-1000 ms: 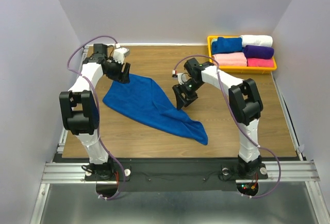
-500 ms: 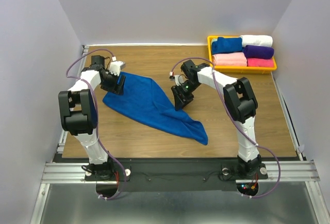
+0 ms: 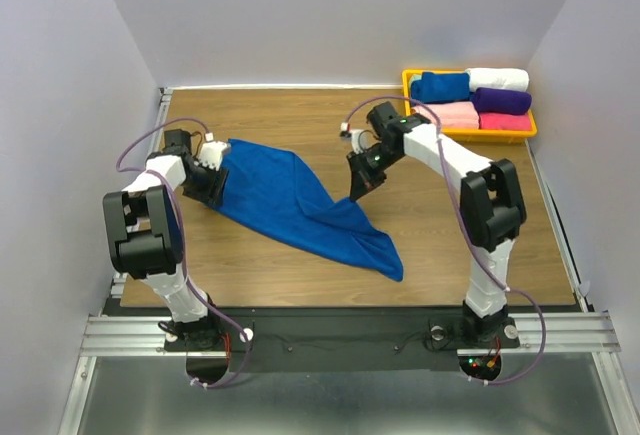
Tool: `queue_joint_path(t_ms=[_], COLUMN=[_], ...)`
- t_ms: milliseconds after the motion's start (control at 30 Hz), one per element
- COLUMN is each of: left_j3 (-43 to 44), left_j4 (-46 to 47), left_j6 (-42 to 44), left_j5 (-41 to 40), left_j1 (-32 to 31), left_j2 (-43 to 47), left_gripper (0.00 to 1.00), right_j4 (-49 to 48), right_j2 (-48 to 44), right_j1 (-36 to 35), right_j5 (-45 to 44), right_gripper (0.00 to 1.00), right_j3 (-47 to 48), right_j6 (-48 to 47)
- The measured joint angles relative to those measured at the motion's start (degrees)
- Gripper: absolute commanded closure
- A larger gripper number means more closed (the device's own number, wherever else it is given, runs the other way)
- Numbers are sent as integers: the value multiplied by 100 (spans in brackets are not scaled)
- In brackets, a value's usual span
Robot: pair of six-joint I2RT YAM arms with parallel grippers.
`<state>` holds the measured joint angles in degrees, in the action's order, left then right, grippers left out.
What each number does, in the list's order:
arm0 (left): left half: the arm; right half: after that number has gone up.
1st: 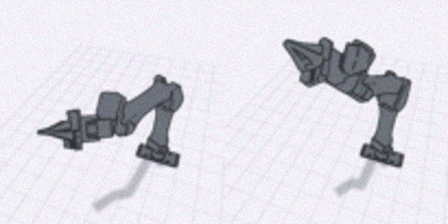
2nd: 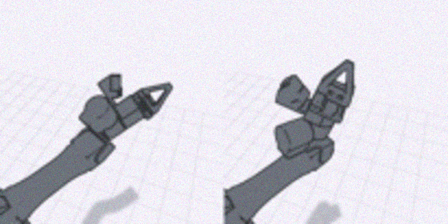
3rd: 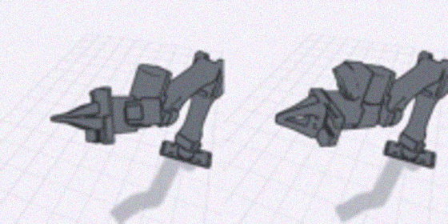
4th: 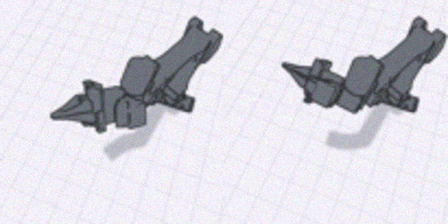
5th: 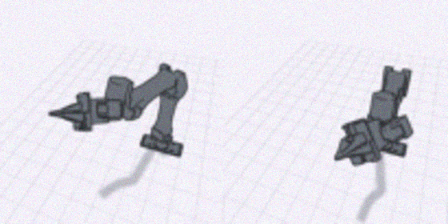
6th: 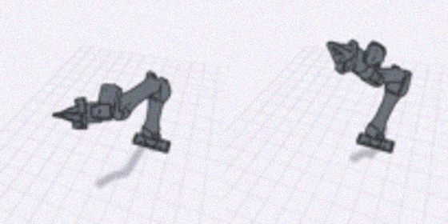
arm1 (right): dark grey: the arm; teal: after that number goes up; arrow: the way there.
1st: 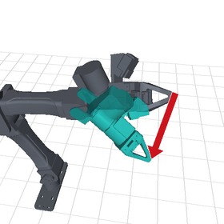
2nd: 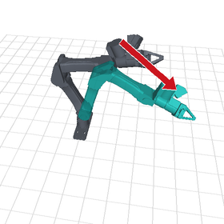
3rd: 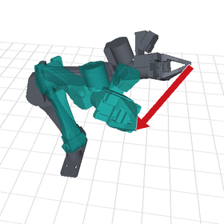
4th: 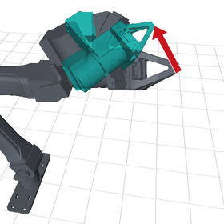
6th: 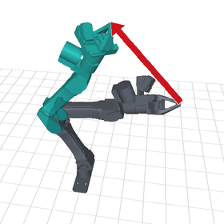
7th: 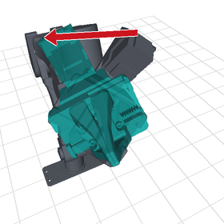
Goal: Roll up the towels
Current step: Flatten the towel
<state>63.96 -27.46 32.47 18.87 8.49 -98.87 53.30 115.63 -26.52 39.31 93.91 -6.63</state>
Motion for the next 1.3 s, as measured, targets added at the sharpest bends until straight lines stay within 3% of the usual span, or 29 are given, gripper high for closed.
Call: queue_joint_path(t_ms=[167,300,367,467,567,667,767,967,1067,1300], left_j3=[-702,-1158,-1399,-1646,-1469,-492,986,3536,4168,4387], left_j4=[35,160,116,-267,-964,-1423,-1532,-468,-125,133], left_j6=[195,321,428,730,1034,1161,942,-26,-393,-903], left_j5=[-313,-533,-605,-496,-35,538,1113,1676,1692,1657], left_j1=[-4,2,33,201,413,446,435,422,391,247], left_j2=[302,706,946,1307,1674,1690,1165,-660,-1593,-2896], left_gripper=[78,95,98,94,69,51,50,50,50,50], right_j4=[-17,-26,-20,-7,-2,0,9,-50,-63,-79], right_j2=[-697,-944,-955,-951,-949,-940,-844,-509,-420,-304], right_j1=[503,918,1128,1436,1786,1991,2068,2037,2039,2041], right_j5=[-273,-678,-929,-1189,-1440,-1633,-1797,-1974,-2050,-2109], right_gripper=[99,99,99,100,99,99,99,99,99,99], right_j3=[0,-28,-98,-175,-175,-162,-35,280,291,354], right_j6=[-90,-223,-321,-452,-599,-675,-721,-756,-758,-776])
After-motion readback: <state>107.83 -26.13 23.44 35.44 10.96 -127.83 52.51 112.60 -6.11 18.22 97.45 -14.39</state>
